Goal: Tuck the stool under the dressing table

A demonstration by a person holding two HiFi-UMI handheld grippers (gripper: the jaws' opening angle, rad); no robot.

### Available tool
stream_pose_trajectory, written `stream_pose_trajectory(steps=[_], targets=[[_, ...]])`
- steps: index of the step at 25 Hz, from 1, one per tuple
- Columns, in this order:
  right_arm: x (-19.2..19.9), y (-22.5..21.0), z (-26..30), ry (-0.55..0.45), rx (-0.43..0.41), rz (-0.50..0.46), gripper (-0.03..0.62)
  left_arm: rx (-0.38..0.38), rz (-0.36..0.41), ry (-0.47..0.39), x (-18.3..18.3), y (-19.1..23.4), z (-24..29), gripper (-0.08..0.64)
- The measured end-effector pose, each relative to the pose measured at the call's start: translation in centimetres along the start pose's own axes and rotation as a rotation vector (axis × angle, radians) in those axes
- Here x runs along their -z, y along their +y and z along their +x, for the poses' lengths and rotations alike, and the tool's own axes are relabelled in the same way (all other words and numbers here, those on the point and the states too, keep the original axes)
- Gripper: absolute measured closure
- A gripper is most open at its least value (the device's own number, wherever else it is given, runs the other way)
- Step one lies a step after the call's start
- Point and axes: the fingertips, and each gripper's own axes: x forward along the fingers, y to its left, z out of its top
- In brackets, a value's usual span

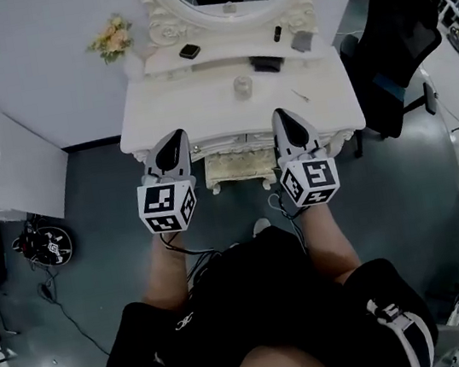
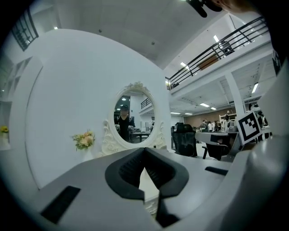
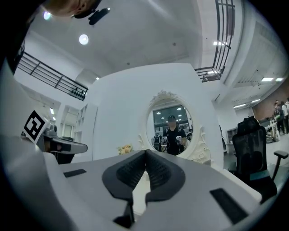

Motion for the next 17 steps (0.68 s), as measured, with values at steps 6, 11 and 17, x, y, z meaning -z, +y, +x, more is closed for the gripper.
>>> stream_pose_trajectory(steps=[6,11,17], targets=[[-4.2,2.3,2.8,0.017,-0.008,-0.04,0.577,0.003,-0.024,-0.001,-3.8,2.6,0.2,0.543],[-1.5,2.4,2.3,-0.025,-0.012,-0.027,0.577,-0.019,0.009,-0.021,-1.6,2.5,-0.2,0.543],[-0.8,-1.9,-2.1,-0.038,-0.029,-0.018,0.577,-0.041,0.019,-0.019,-0.6,-3.8,-0.1,0.543]])
